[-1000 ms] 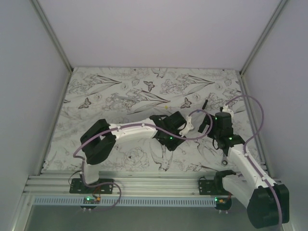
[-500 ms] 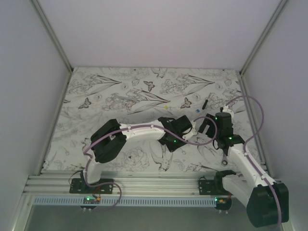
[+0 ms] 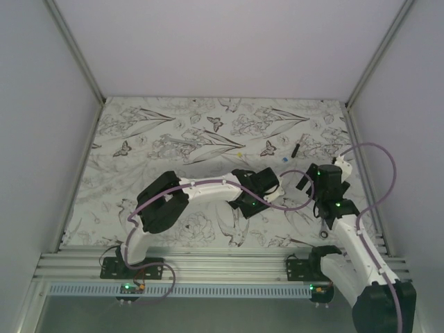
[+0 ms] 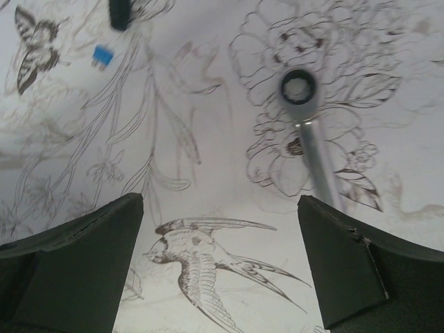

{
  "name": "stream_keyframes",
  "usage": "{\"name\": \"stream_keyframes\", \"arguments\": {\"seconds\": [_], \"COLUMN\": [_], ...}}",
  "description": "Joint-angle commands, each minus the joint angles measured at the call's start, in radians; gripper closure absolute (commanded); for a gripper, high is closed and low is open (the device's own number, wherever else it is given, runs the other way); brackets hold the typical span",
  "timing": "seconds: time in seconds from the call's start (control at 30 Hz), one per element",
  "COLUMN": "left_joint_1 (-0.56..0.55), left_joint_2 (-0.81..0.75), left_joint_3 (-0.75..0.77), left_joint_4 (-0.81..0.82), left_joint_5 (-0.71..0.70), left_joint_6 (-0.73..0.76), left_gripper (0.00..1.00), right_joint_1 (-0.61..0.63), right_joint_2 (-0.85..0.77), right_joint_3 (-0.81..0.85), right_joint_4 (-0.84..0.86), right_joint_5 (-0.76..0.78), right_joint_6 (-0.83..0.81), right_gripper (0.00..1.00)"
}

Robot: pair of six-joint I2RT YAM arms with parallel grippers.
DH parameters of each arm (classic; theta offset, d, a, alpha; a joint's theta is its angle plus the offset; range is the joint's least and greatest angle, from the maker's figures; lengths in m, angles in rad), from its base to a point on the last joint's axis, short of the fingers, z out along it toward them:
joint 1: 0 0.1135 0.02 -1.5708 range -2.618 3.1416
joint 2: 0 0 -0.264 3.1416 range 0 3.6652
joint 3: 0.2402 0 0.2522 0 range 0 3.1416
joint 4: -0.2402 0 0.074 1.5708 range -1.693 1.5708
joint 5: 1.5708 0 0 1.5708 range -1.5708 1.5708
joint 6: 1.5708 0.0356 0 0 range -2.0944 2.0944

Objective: Snap on the fuse box
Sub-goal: Pick up the fuse from the center of the board.

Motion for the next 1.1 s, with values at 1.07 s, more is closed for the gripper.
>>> {"name": "stream_keyframes", "arguments": {"seconds": [1.07], "left_joint_1": [0.002], "left_joint_2": [-0.005], "left_joint_3": [0.029], "left_joint_4": [-0.071], "left_joint_5": [0.005], "left_joint_6": [-0.026], "left_gripper": [0.83], "right_joint_1": [-0.028], "right_joint_2": [-0.161], "right_joint_3": [-0.03], "right_joint_4": [-0.004], "right_joint_5": [0.058], "right_joint_6": [0.007], "right_gripper": [0.0]}}
